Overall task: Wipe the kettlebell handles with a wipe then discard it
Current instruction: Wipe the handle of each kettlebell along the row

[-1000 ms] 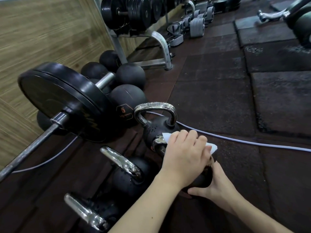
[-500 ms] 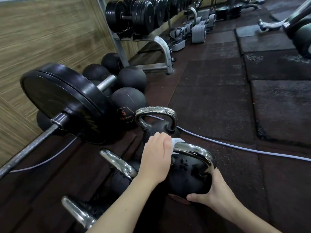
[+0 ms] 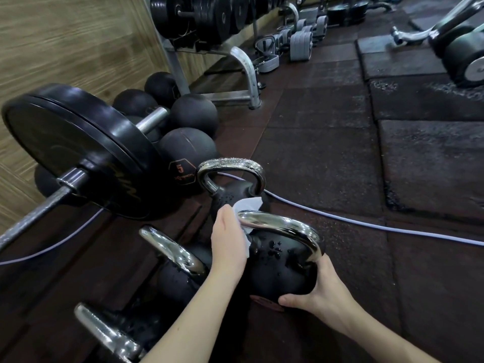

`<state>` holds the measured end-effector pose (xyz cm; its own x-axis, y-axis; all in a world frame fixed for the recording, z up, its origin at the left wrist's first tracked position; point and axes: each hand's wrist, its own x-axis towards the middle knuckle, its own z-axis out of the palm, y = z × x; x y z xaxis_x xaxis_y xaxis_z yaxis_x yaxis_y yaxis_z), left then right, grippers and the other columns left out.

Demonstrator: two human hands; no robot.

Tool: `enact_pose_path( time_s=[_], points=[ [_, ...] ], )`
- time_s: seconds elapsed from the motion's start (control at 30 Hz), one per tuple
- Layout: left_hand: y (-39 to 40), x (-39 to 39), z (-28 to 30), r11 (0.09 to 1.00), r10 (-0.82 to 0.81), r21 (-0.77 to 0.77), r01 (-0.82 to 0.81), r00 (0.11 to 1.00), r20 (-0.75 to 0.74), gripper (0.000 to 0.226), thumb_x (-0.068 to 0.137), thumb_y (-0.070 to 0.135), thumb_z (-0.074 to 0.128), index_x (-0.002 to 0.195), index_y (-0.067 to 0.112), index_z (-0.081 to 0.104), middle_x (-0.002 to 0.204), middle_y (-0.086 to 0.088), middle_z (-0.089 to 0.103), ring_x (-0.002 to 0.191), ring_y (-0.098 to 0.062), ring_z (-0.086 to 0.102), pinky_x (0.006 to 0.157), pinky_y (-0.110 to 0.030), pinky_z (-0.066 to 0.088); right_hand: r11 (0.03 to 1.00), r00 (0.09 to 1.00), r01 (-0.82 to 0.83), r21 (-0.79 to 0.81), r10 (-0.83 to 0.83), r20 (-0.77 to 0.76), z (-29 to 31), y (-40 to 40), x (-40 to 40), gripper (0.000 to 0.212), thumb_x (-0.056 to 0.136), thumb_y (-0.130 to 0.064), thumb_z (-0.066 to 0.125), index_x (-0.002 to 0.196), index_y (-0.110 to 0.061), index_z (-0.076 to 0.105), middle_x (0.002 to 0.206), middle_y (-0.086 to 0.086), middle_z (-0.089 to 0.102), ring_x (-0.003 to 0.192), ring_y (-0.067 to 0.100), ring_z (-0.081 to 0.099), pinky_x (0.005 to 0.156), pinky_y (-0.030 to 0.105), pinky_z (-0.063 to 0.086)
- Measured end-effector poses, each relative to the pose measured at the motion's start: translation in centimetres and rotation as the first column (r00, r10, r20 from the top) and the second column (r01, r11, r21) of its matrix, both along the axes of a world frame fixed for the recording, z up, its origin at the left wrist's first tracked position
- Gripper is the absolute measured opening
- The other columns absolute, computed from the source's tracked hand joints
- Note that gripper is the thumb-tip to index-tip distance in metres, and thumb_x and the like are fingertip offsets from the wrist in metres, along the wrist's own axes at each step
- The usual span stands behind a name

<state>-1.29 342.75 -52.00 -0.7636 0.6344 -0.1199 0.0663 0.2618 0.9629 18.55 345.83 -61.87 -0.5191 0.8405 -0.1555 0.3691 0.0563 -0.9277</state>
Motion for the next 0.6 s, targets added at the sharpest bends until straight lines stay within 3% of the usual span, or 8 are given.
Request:
enact_pose_path(
  time_s=[0.03, 0.07, 0.13, 0.17, 0.27, 0.4, 0.5, 0.6],
  points=[
    [-0.1, 0.3, 0.0, 0.998, -0.054, 0.005, 0.056, 0.978, -0.202, 0.032, 0.104, 0.03, 0.033, 0.073, 0.022, 0.039, 0.079, 0.005, 0.048, 0.08, -0.022, 0.045, 0.077, -0.041, 0.039, 1.0, 1.0, 0.002, -0.001, -0.002, 0.0, -0.1, 0.0, 0.0, 0.107, 0.037, -0.067, 0.096, 0.124, -0.057, 0.034, 0.123, -0.035, 0.043, 0.116, -0.019, 0.044, 0.087, 0.011, 0.04],
    [-0.1, 0.5, -0.1, 0.993, -0.113, -0.019, 0.116, 0.9, -0.421, 0.033, 0.105, 0.03, 0.031, 0.074, 0.024, 0.04, 0.081, 0.006, 0.048, 0.082, -0.022, 0.044, 0.079, -0.04, 0.038, 1.0, 1.0, 0.006, -0.005, -0.006, 0.002, -0.2, 0.1, 0.0, 0.11, 0.036, -0.068, 0.096, 0.126, -0.058, 0.033, 0.123, -0.035, 0.043, 0.117, -0.018, 0.045, 0.091, 0.013, 0.041],
    [-0.2, 1.2, 0.1, 0.976, -0.212, -0.127, 0.178, 0.625, -0.751, 0.033, 0.104, 0.033, 0.026, 0.078, 0.028, 0.045, 0.085, 0.007, 0.049, 0.084, -0.021, 0.042, 0.082, -0.038, 0.037, 1.0, 1.0, 0.018, -0.012, -0.018, 0.016, -0.7, 0.2, 0.0, 0.116, 0.033, -0.071, 0.095, 0.13, -0.053, 0.033, 0.124, -0.033, 0.045, 0.118, -0.012, 0.047, 0.097, 0.021, 0.042],
    [-0.1, 1.8, 0.1, 0.966, -0.249, -0.176, 0.192, 0.486, -0.837, 0.034, 0.104, 0.035, 0.025, 0.082, 0.027, 0.05, 0.087, 0.006, 0.05, 0.085, -0.022, 0.043, 0.084, -0.039, 0.038, 1.0, 1.0, 0.022, -0.009, -0.021, 0.019, -0.8, 0.3, -0.1, 0.118, 0.032, -0.071, 0.095, 0.131, -0.052, 0.033, 0.125, -0.032, 0.045, 0.119, -0.01, 0.048, 0.097, 0.023, 0.043],
    [0.2, 4.2, 0.3, 0.928, -0.322, -0.27, 0.255, 0.19, -0.927, 0.038, 0.106, 0.037, 0.034, 0.095, 0.017, 0.064, 0.093, -0.003, 0.058, 0.088, -0.028, 0.052, 0.09, -0.044, 0.042, 0.999, 0.999, 0.024, 0.022, -0.024, 0.03, -1.3, 0.4, -0.2, 0.119, 0.033, -0.07, 0.096, 0.133, -0.047, 0.035, 0.126, -0.028, 0.047, 0.12, -0.004, 0.051, 0.097, 0.025, 0.047],
    [0.7, 7.0, -0.9, 0.879, -0.326, -0.351, 0.324, -0.131, -0.936, 0.026, 0.102, 0.035, 0.049, 0.097, 0.015, 0.066, 0.096, -0.006, 0.061, 0.091, -0.031, 0.055, 0.095, -0.046, 0.044, 0.992, 0.999, -0.041, 0.116, 0.043, -0.012, -1.3, 0.5, -0.4, 0.117, 0.044, -0.07, 0.094, 0.142, -0.042, 0.036, 0.138, -0.023, 0.047, 0.127, 0.004, 0.054, 0.099, 0.034, 0.053],
    [0.9, 6.7, -1.1, 0.844, -0.298, -0.374, 0.385, -0.243, -0.923, 0.026, 0.101, 0.035, 0.05, 0.096, 0.016, 0.066, 0.097, -0.004, 0.062, 0.093, -0.029, 0.056, 0.095, -0.044, 0.045, 0.981, 0.997, -0.074, 0.182, 0.07, 0.028, -1.3, 0.7, -0.6, 0.114, 0.045, -0.077, 0.088, 0.141, -0.041, 0.039, 0.135, -0.024, 0.047, 0.126, 0.0, 0.053, 0.095, 0.03, 0.055],
    [0.9, 4.9, 0.2, 0.786, -0.338, -0.425, 0.449, -0.264, -0.904, 0.03, 0.102, 0.038, 0.05, 0.108, 0.015, 0.068, 0.099, -0.003, 0.064, 0.091, -0.027, 0.056, 0.087, -0.042, 0.046, 0.993, 0.993, -0.05, 0.111, 0.038, 0.108, -1.9, 1.1, -0.4, 0.117, 0.033, -0.079, 0.091, 0.131, -0.041, 0.04, 0.126, -0.024, 0.051, 0.117, 0.0, 0.056, 0.093, 0.034, 0.056]
  ],
)
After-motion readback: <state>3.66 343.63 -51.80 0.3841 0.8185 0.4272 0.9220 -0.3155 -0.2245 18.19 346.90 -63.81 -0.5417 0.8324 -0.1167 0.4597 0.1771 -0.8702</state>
